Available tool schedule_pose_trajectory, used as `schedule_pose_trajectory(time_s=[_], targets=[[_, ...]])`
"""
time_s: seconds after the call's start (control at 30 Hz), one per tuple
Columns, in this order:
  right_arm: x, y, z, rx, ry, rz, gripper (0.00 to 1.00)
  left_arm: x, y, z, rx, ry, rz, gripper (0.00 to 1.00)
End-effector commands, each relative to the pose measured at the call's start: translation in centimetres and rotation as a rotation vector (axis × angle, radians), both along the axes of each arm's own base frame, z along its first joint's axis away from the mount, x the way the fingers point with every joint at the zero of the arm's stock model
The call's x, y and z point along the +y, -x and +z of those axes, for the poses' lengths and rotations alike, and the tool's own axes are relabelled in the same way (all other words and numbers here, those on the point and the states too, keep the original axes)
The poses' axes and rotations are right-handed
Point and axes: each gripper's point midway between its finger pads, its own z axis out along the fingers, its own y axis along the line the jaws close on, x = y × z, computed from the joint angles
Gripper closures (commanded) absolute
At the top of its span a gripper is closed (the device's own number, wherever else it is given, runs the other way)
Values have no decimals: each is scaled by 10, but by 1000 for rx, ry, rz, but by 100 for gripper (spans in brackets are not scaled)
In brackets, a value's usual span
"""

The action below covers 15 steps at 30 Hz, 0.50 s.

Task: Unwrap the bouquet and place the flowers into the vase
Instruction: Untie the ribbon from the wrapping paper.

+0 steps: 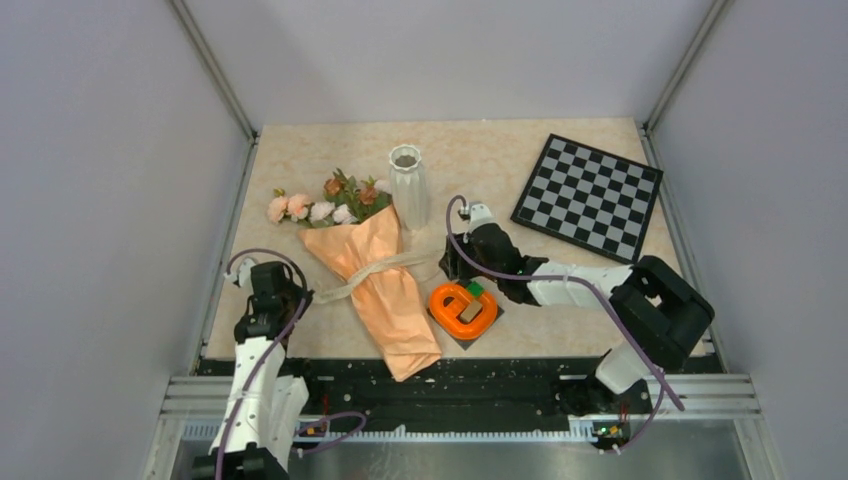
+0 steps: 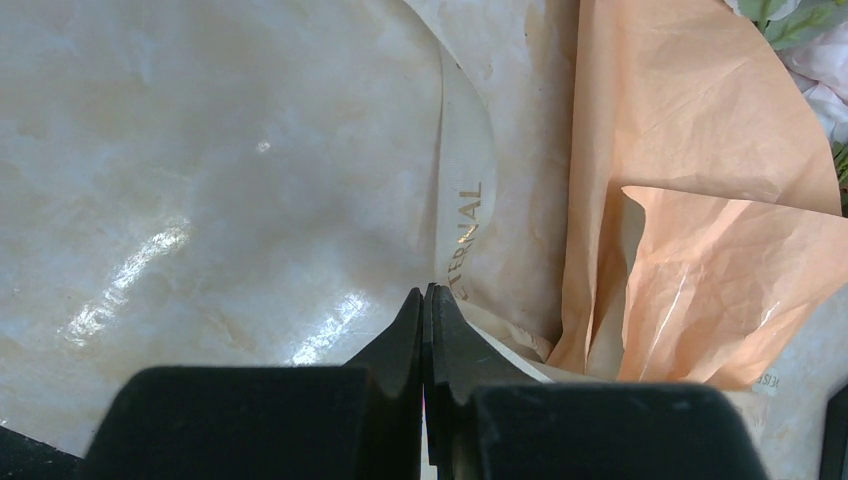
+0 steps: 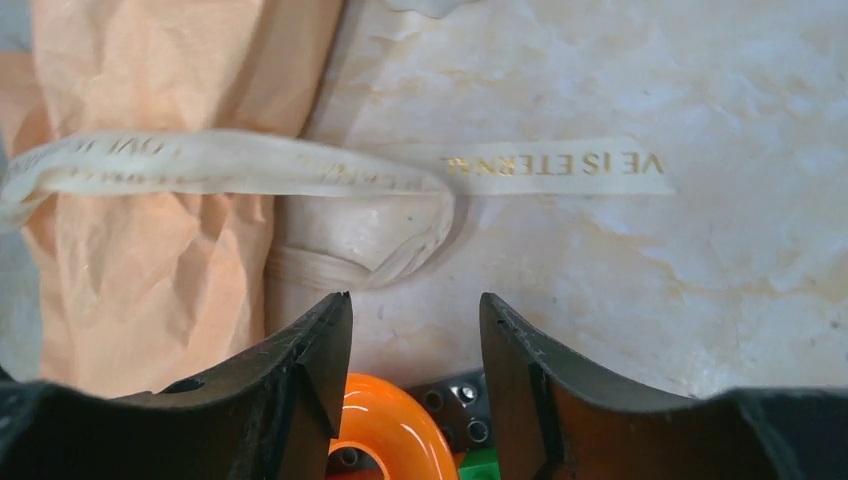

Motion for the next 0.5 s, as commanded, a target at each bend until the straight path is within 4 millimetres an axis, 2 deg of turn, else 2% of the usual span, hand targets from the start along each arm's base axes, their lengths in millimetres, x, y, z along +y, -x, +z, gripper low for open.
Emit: schedule_pose_trajectory(time_s=[0.0, 0.13, 0.27, 0.37, 0.43, 0.47], targets=[[40, 14, 47, -173, -10, 328, 46, -2, -5, 3, -17, 15, -8, 100], [71, 31, 61, -210, -27, 485, 39, -2, -7, 8, -25, 8, -20, 100], [106, 43, 65, -220, -41, 598, 37, -3, -9, 14, -41, 9, -31, 100], [130, 45, 63, -227, -20, 639, 37, -3, -10, 17, -41, 2, -40, 100], [146, 41, 65, -233, -7, 659, 41, -2, -10, 18, -41, -5, -41, 100], [151, 39, 61, -232, 19, 661, 42, -2, -11, 19, -44, -8, -44, 100]])
